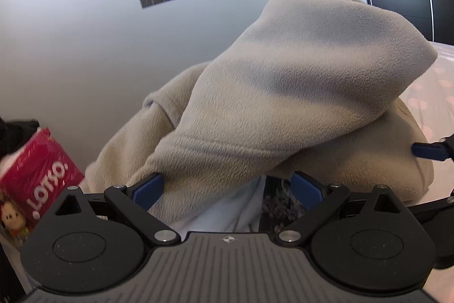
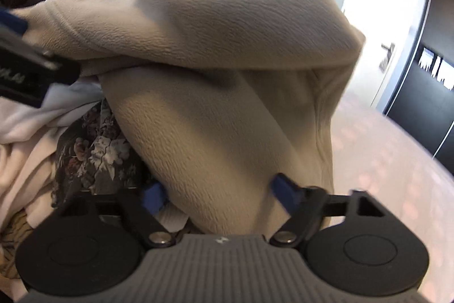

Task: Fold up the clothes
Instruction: 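Grasp the beige hoodie with the left gripper while the right gripper grasps it too, then lift the hoodie with both grippers and lay it onto the open bed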

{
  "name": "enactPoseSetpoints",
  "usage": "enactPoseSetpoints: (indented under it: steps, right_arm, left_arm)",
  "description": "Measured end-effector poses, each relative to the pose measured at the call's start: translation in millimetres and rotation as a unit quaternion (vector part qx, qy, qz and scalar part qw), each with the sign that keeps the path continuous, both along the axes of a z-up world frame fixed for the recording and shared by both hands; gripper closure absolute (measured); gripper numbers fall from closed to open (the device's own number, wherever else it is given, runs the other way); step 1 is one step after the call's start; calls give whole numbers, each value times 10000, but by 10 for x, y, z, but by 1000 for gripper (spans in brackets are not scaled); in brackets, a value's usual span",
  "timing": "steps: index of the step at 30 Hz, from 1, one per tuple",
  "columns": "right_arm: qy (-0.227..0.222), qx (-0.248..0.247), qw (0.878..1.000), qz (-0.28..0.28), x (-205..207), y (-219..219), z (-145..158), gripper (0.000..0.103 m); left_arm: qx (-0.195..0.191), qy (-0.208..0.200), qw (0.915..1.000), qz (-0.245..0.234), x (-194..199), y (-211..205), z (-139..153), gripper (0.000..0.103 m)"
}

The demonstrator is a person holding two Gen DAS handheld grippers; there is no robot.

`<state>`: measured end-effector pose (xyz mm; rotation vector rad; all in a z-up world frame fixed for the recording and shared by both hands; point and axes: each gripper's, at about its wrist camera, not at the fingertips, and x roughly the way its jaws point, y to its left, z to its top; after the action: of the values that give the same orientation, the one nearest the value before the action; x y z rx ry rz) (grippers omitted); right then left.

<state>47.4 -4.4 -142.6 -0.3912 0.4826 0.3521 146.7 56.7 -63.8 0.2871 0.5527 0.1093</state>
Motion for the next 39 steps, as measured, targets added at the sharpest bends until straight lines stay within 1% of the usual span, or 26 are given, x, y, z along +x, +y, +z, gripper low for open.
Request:
enactPoseSetpoints:
  steps: [1, 2, 3, 4, 5, 6, 7, 9, 10, 11, 12, 13, 14, 16, 19, 22, 25, 28, 31, 34, 37, 39]
  right_arm:
    - [-14, -28, 10000, 14, -1, 20, 14, 46]
    - [13, 15, 10000, 8, -5, 19, 38, 58]
    - [37, 63, 10000, -6, -9, 13, 62, 67]
    - [54, 121, 9999, -41, -12, -6, 90, 70]
    - [62, 179, 9998, -80, -14, -28, 118, 74]
    - [50, 240, 9996, -130, -17, -62, 148, 77]
    - [38, 301, 9994, -185, -21, -99, 179, 78]
    - [-31, 377, 9989, -286, -43, -165, 257, 82]
    - [-77, 403, 9986, -333, -59, -196, 300, 83]
    - [-123, 428, 9983, -381, -75, -226, 344, 84]
    - [-183, 455, 9979, -431, -99, -257, 391, 86]
    - [-279, 486, 9972, -489, -144, -288, 446, 86]
    - [-375, 518, 9965, -547, -189, -318, 501, 88]
    - [-556, 589, 9945, -662, -273, -389, 614, 89]
    - [-689, 826, 9907, -830, -370, -605, 801, 91]
    - [-921, 862, 9870, -1000, -518, -776, 982, 91]
    - [-1157, 876, 9824, -1177, -716, -979, 1153, 91]
    - [-1352, 819, 9773, -1413, -992, -1314, 1357, 91]
    - [-1256, 767, 9730, -1777, -1234, -1728, 1447, 91]
    - [-1158, 630, 9656, -2243, -1480, -2157, 1431, 91]
    - [-985, 407, 9571, -2694, -1786, -2447, 1345, 91]
    - [-868, 258, 9499, -2991, -1991, -2641, 1287, 91]
  left_arm:
    - [84, -16, 10000, -32, 22, -18, 2, 6]
    - [168, -32, 9998, -64, 45, -37, 4, 6]
    - [249, -47, 9996, -95, 67, -54, 6, 6]
    - [257, -18, 9996, -104, 94, -59, 5, 7]
    - [266, 11, 9996, -112, 121, -62, 5, 13]
    - [262, 74, 9996, -111, 150, -55, 10, 20]
    - [197, 145, 9996, -150, 170, -35, 22, 38]
    - [69, 285, 9993, -230, 208, 3, 47, 48]
    - [16, 315, 9989, -333, 195, -5, 70, 61]
    - [-36, 344, 9984, -436, 182, -13, 93, 68]
    - [-89, 373, 9978, -539, 169, -21, 116, 70]
    - [-139, 399, 9970, -642, 155, -30, 140, 76]
    - [-129, 347, 9966, -742, 110, -73, 177, 79]
    - [-110, 243, 9952, -943, 21, -160, 252, 82]
    - [-258, 138, 9920, -1230, -118, -287, 391, 85]
    - [-396, 34, 9864, -1597, -298, -437, 526, 87]
    - [-466, -157, 9800, -1929, -506, -647, 617, 88]
    - [-672, -263, 9709, -2281, -723, -907, 698, 88]
    - [-918, -228, 9557, -2789, -994, -1239, 700, 88]
    - [-1060, -170, 9350, -3381, -1270, -1634, 646, 88]
    - [-1294, 167, 9118, -3893, -1422, -1953, 565, 89]
    - [-1389, 397, 8942, -4238, -1551, -2122, 468, 89]
